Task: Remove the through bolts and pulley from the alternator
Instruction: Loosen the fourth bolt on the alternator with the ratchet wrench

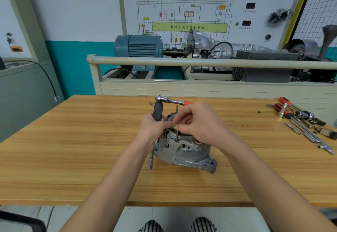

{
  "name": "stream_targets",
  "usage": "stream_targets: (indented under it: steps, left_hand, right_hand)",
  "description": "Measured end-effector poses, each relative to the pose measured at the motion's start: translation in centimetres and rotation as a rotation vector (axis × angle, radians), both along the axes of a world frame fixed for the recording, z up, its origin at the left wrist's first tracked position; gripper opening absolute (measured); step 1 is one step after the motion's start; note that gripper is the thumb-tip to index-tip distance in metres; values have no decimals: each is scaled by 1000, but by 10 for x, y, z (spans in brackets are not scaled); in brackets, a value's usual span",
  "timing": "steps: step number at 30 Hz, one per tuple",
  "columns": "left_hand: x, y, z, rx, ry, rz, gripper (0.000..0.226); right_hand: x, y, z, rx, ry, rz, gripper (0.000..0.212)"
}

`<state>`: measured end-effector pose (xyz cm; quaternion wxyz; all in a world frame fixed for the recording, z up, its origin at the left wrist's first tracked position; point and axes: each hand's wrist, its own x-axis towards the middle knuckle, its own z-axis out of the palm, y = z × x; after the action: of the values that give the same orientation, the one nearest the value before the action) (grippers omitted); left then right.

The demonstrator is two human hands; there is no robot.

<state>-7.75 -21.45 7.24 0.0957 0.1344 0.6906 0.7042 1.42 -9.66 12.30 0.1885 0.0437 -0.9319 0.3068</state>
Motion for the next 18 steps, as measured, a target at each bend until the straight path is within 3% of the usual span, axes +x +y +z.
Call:
stream_targets:
  steps: [6, 12, 18]
  left_hand:
    - [9, 3, 9, -62, 74, 62, 40]
    - [26, 18, 55, 7, 147, -56, 22]
    - [30, 64, 91, 160, -113, -309, 22]
  right_hand:
    - [12, 11, 9, -134, 113, -63, 29]
    - [29, 53, 16, -470, 191, -254, 19]
    - [36, 117, -7, -604, 207, -502, 15]
